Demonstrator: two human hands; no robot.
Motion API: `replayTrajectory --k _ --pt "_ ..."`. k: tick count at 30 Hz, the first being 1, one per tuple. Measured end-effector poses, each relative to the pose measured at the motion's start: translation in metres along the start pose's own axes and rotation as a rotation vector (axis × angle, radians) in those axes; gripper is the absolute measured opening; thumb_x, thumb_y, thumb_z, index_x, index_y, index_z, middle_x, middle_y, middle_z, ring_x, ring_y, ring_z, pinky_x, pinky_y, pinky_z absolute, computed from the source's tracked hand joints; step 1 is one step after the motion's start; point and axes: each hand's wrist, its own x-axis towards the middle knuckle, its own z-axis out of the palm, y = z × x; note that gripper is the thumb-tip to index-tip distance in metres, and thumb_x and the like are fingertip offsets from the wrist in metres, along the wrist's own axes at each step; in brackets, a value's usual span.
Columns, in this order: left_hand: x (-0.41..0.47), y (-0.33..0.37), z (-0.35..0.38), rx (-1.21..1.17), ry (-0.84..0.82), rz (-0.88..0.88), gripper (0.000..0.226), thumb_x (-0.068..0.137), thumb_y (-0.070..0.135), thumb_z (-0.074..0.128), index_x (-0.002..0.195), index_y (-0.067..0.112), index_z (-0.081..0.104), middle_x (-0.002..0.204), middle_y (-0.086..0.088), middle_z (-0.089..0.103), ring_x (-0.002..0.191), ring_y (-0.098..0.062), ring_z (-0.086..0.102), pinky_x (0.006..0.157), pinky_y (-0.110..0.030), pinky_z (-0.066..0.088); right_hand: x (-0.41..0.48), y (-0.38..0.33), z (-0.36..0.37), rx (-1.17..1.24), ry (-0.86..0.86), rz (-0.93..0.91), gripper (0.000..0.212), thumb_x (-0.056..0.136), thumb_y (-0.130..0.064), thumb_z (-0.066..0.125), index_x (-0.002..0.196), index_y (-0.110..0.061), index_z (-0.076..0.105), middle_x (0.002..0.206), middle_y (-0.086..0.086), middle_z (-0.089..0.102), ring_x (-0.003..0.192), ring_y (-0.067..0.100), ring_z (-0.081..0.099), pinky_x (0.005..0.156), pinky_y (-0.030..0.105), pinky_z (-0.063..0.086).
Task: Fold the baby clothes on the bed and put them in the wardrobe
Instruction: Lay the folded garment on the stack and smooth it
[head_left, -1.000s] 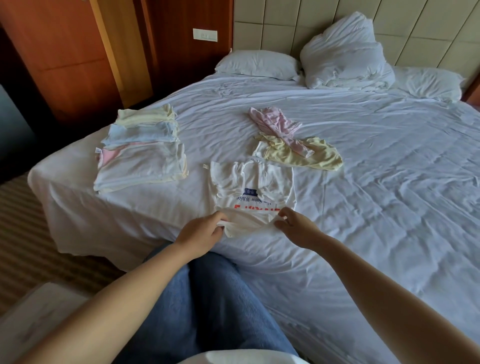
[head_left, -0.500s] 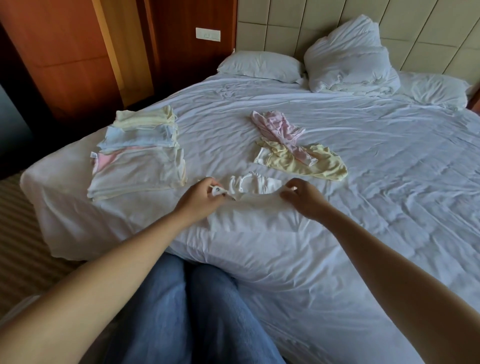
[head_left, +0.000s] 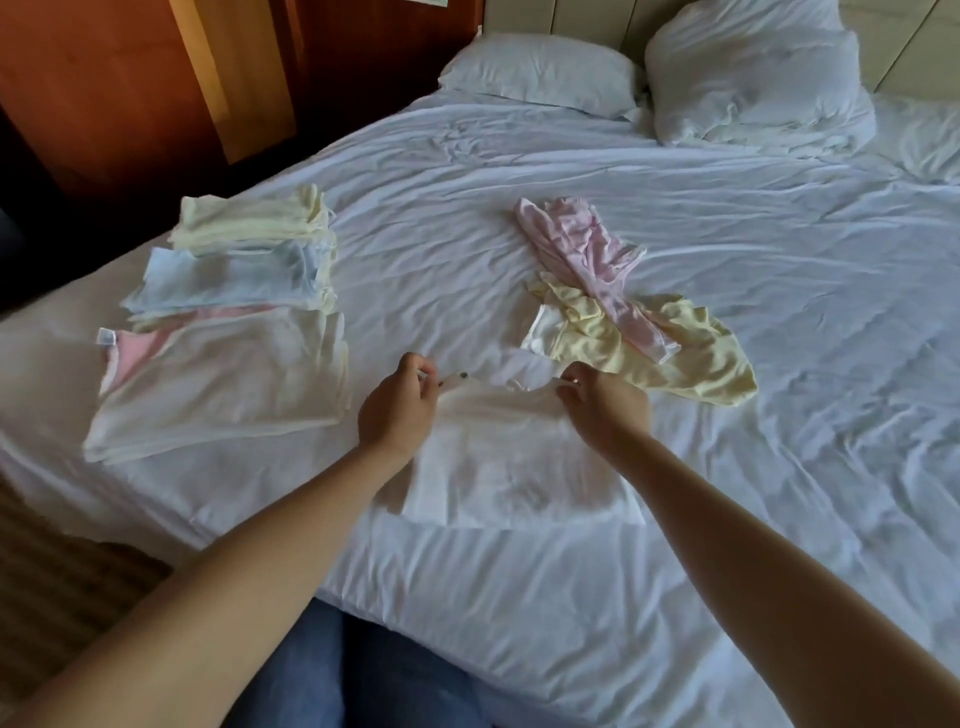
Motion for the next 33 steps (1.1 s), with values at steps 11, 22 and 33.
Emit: replayTrajectory --k 11,22,33 --pt "0.011 -0.026 0.022 0.262 0.168 0.249 0.031 0.094 0.035 0.041 0.108 0.014 0.061 0.105 -0.009 0.06 0.09 -0.034 0.059 0.071 -0.04 0.045 0.0 0.007 0.04 0.038 0.143 -0.037 0.034 0.091 -0.025 0.056 0.125 -0.022 0.06 0.125 0.001 0.06 0.12 0.025 0.049 0.103 0.039 0.032" --pt "-0.047 -0.027 0.054 0.46 -0.191 0.309 0.082 0.086 0.065 0.02 0.153 0.018 0.029 0.159 -0.014 0.025 0.148 -0.03 0.021 0.121 -0.041 0.013 -0.059 0.014 0.059 -0.074 -0.233 -0.102 0.083 0.084 -0.069 0.01 0.156 -0.027 0.007 0.164 0.004 0.003 0.151 0.023 -0.003 0.121 0.04 -0.006" --pt "-0.068 -0.033 0.047 0.394 -0.147 0.252 0.072 0.092 0.058 0.025 0.15 0.017 0.036 0.158 -0.016 0.025 0.149 -0.031 0.017 0.121 -0.044 0.008 -0.074 0.026 0.064 0.031 -0.118 -0.116 0.069 0.088 -0.068 0.014 0.152 -0.043 0.015 0.163 0.0 0.01 0.15 0.024 -0.007 0.122 0.038 -0.004"
